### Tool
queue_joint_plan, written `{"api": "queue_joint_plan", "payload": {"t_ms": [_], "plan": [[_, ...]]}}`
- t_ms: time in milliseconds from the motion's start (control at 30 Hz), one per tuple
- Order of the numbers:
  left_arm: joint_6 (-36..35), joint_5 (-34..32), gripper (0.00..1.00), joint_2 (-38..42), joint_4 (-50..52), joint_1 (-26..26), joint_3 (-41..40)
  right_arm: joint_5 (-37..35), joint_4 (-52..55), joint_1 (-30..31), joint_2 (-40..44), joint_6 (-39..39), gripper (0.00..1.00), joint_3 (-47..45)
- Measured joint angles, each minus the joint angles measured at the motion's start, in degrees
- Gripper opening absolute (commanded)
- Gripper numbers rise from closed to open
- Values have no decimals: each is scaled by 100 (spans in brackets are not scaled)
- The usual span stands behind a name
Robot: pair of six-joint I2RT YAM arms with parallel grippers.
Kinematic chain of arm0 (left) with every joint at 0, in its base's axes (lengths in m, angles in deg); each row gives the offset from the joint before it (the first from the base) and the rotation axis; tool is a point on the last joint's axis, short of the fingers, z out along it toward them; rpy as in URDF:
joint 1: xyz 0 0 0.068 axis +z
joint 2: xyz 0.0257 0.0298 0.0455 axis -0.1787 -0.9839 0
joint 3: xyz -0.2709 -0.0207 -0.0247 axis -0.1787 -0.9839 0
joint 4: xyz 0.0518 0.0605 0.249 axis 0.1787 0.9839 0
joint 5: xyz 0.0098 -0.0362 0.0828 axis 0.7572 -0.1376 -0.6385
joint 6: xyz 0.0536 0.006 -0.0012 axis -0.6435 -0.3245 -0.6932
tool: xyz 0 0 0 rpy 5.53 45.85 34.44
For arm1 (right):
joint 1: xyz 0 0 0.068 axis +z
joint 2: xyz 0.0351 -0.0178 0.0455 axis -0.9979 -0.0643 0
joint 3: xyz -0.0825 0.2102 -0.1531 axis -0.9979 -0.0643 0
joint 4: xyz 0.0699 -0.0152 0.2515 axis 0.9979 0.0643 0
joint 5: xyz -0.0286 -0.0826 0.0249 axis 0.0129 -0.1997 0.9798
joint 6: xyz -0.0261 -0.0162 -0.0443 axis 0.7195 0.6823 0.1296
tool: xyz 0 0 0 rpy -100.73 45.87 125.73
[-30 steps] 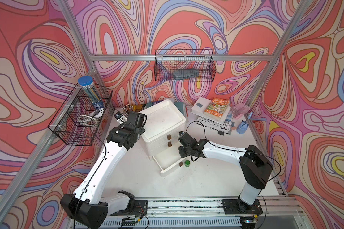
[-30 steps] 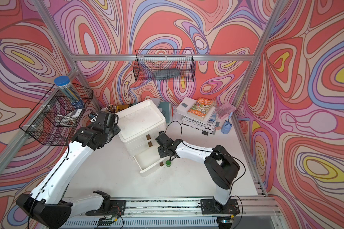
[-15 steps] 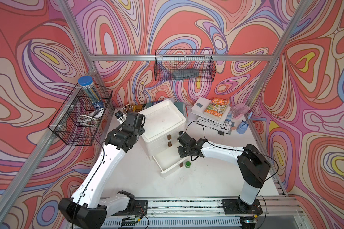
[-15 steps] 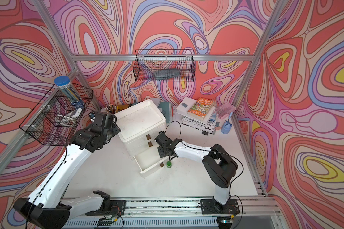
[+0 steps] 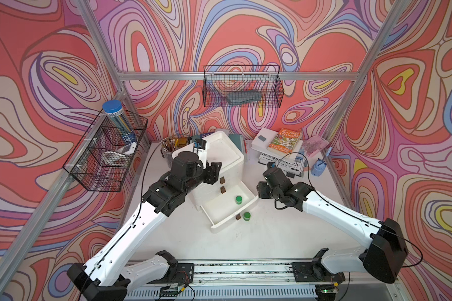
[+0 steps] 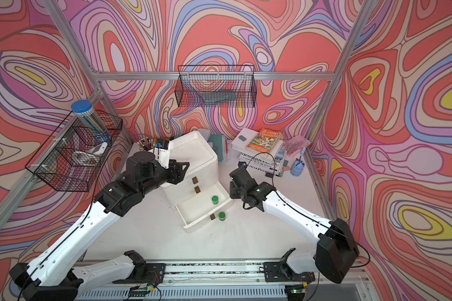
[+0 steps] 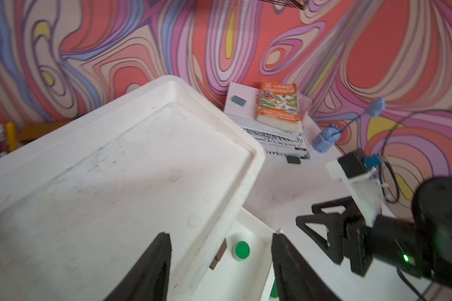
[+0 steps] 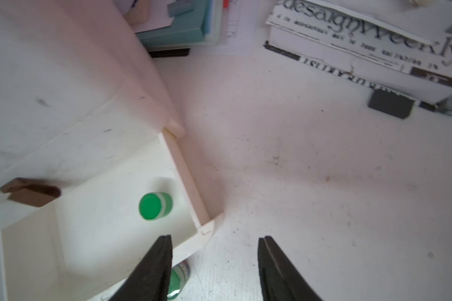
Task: Put the paint cans in the drawer according to color
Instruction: Pick up the paint can at the center of the board.
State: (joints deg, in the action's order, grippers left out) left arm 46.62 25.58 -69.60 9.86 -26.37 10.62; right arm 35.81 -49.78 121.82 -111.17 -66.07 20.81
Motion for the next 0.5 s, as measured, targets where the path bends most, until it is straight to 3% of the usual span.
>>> {"api": "queue_joint_plan", "payload": {"t_ms": [133, 233, 500], "plan": [[-1071, 308, 60, -505, 81, -946, 107, 61, 243, -592, 448, -299, 55, -518], [-1716, 422, 60, -1115, 313, -1572, 348, 238, 313, -662, 686, -466, 55, -752], [-2918, 452, 60, -2201, 1001, -2363, 476, 505, 304, -660, 1099, -804, 55, -1294]]}}
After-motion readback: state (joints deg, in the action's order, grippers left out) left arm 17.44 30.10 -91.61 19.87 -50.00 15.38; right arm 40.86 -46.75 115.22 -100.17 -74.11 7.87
